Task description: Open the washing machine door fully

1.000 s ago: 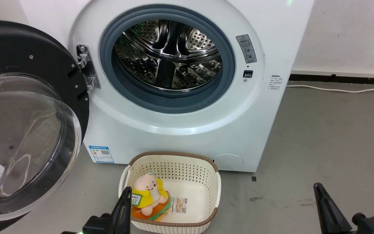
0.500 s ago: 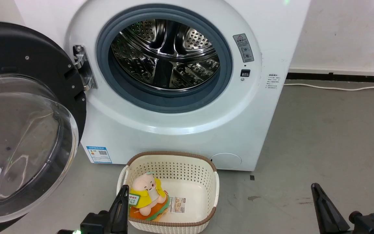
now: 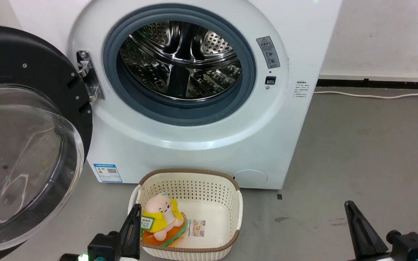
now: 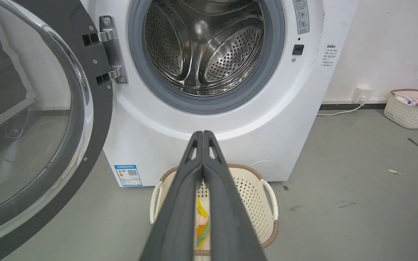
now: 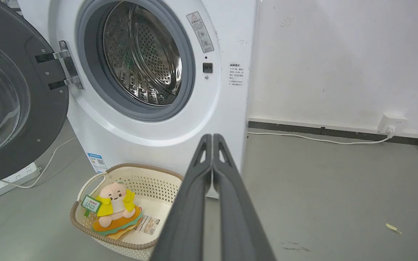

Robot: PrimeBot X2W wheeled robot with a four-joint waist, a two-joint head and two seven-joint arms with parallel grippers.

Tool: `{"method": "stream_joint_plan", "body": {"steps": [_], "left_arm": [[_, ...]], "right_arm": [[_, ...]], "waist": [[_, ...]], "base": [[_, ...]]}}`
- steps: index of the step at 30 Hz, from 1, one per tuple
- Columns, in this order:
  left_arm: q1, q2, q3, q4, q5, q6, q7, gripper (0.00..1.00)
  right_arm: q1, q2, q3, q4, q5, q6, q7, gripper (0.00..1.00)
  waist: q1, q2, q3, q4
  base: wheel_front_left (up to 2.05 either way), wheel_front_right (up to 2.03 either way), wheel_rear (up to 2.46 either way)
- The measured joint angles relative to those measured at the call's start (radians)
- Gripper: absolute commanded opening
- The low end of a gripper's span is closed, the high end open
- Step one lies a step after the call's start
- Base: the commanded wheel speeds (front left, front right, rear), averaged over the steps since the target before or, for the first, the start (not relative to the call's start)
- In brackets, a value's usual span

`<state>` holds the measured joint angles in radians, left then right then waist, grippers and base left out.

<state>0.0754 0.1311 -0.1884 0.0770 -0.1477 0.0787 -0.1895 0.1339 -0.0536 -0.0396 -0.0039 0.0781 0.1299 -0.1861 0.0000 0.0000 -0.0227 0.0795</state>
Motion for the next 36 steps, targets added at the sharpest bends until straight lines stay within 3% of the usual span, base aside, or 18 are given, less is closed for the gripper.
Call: {"method": "stream_joint_plan", "body": {"steps": [36], "left_arm": [[-0.021, -0.029, 0.071, -0.026, 0.053, -0.029, 0.071, 0.00]], "right_arm": [[-0.045, 0.000, 0.015, 0.000, -0.027, 0.000, 0.071, 0.00]], "waist": [[0.0000, 0.0000, 0.009, -0.031]], "base": [[0.00, 0.00, 0.00]]}}
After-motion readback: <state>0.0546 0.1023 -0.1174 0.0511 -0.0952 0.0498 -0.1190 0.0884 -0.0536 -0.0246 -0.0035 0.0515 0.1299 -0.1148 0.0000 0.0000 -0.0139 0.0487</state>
